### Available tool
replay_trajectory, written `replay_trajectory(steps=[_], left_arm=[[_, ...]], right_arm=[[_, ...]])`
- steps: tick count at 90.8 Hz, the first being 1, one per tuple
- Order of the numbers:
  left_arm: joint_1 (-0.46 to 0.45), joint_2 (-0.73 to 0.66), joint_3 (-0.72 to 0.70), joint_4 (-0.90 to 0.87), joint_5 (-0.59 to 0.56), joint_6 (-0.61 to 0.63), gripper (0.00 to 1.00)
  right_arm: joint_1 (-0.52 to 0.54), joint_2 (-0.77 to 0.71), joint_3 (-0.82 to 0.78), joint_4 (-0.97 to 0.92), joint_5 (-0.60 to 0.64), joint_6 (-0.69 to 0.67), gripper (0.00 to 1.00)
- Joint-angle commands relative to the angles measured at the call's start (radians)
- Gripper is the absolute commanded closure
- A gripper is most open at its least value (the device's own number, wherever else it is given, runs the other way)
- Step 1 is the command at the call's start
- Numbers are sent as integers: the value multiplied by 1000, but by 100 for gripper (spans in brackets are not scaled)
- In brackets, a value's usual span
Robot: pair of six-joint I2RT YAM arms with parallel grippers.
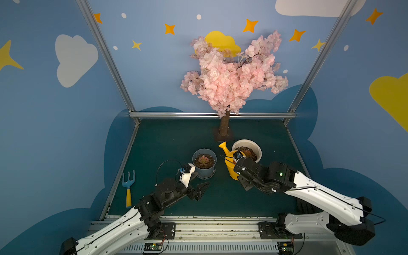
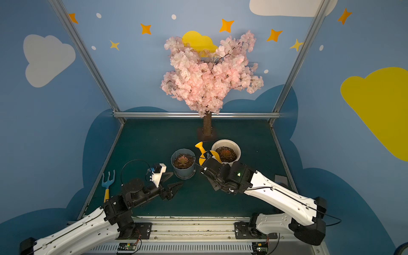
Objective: Water the succulent around the soil edge
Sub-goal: Place the watering can at the center of the board.
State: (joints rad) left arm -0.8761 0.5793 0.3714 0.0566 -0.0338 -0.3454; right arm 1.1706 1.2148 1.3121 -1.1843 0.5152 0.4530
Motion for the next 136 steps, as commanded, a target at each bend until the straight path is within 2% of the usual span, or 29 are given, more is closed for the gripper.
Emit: replay_trajectory(steps=[1, 17, 39, 54, 66, 88, 104, 115, 120, 127, 136], left_arm=[[-3, -23, -16, 6, -23, -15, 8], [-7, -24, -21, -3, -16, 4, 9], [-15, -25, -28, -5, -5, 21, 9], [-17, -27, -36, -9, 20, 20, 9], [-17, -28, -39, -9, 32, 20, 9], [-20, -27, -47, -9, 41, 22, 8], [-21, -19, -45, -7, 53, 37, 8], [-20, -4, -46, -8, 65, 50, 8], [-19, 2, -47, -13, 73, 59, 8], [-18, 11, -45, -24, 78, 69, 8], [-21, 9, -47, -30, 76, 74, 8]], right_arm=[[43, -6, -34, 56, 93, 178, 100], [107, 39, -83, 70, 181, 359, 100], [183, 165, -216, 212, 186, 606, 100], [237, 241, -244, 254, 225, 727, 100], [253, 256, -289, 363, 196, 779, 100], [255, 253, -357, 448, 153, 883, 100], [256, 291, -343, 425, 139, 885, 99], [261, 313, -330, 416, 139, 883, 80], [262, 318, -324, 417, 141, 882, 65], [264, 322, -311, 416, 135, 868, 37], [264, 325, -297, 416, 123, 844, 17]])
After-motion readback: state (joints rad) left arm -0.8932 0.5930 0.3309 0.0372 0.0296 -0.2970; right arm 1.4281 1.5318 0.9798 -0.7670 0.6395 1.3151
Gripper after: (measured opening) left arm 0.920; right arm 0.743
